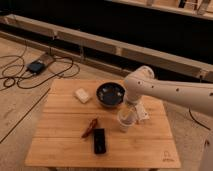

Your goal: Place the ceramic cup in the ceramic bowl

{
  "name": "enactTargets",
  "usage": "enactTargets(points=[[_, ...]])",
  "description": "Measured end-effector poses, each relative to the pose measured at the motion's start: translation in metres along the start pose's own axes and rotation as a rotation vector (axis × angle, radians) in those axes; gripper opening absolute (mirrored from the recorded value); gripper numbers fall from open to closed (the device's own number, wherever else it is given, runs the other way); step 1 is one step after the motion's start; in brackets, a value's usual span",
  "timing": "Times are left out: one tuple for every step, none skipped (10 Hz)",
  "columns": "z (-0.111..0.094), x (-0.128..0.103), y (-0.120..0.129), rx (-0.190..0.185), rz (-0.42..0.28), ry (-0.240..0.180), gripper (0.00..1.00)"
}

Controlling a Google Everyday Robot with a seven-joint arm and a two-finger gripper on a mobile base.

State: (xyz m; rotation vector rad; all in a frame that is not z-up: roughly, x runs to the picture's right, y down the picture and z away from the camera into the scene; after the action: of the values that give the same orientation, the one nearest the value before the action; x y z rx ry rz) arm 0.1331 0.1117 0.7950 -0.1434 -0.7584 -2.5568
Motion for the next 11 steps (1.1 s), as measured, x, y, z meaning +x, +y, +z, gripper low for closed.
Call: enactTargets(points=[[0.004, -0.001, 0.000, 0.001, -0.007, -0.006, 0.65], [0.008, -0.003, 0.000, 0.003, -0.016, -0.014, 0.53], [0.010, -0.004, 0.000, 0.004, -0.020, -0.019, 0.45], [0.013, -0.006, -0.001, 0.007, -0.023, -0.025, 0.37], [0.014, -0.008, 0.000, 0.009, -0.026, -0.030, 0.26], [0.014, -0.008, 0.000, 0.013, -0.029, -0.032, 0.14], [0.011, -0.009, 0.000, 0.019, -0.031, -0.038, 0.06], [0.004, -0.007, 0.000, 0.028, -0.036, -0.039, 0.00], [-0.006, -0.002, 0.001, 0.040, -0.046, -0.037, 0.00], [-0.014, 0.002, 0.000, 0.053, -0.051, -0.034, 0.00], [-0.024, 0.009, 0.002, 0.066, -0.060, -0.031, 0.00]])
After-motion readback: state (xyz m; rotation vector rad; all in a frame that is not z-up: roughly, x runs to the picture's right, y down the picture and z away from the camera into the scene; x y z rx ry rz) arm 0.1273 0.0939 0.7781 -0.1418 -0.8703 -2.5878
